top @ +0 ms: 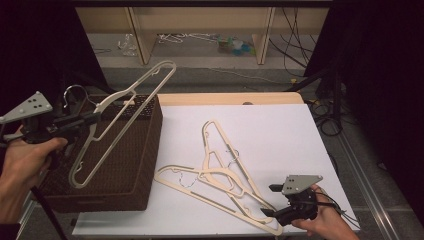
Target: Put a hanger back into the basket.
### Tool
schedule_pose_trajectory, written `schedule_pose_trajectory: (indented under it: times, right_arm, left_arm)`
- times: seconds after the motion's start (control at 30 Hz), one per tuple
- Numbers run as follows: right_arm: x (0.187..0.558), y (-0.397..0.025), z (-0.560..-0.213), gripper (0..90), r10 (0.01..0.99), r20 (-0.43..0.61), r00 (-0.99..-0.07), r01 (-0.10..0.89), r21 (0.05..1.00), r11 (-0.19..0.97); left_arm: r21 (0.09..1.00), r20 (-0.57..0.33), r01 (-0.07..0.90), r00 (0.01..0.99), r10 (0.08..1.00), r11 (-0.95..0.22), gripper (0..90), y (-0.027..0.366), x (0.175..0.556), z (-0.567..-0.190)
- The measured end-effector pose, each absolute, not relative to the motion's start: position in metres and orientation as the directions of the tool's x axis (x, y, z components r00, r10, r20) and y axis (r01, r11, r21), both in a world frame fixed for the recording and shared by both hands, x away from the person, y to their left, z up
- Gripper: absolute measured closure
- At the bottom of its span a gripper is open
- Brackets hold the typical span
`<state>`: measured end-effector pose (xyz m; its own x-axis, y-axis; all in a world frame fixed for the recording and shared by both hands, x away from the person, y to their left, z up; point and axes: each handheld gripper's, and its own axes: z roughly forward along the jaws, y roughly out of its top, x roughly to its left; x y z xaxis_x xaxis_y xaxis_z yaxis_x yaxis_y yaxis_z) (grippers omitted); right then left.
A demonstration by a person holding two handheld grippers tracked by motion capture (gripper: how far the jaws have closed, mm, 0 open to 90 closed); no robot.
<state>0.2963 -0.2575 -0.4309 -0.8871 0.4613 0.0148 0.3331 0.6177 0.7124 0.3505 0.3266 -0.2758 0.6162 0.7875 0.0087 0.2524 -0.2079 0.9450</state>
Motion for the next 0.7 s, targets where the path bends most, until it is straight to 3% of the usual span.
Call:
schedule_pose_trajectory:
  times: [0.7]
  right_arm:
    - [0.296,-0.257,-0.432,24.7,0.455,0.016,-0.89,0.331,0.711,0.621]
  left_arm:
    - [0.891,0.027,0.367,0.545,0.838,-0.268,85.7,0.369,0.363,-0.321]
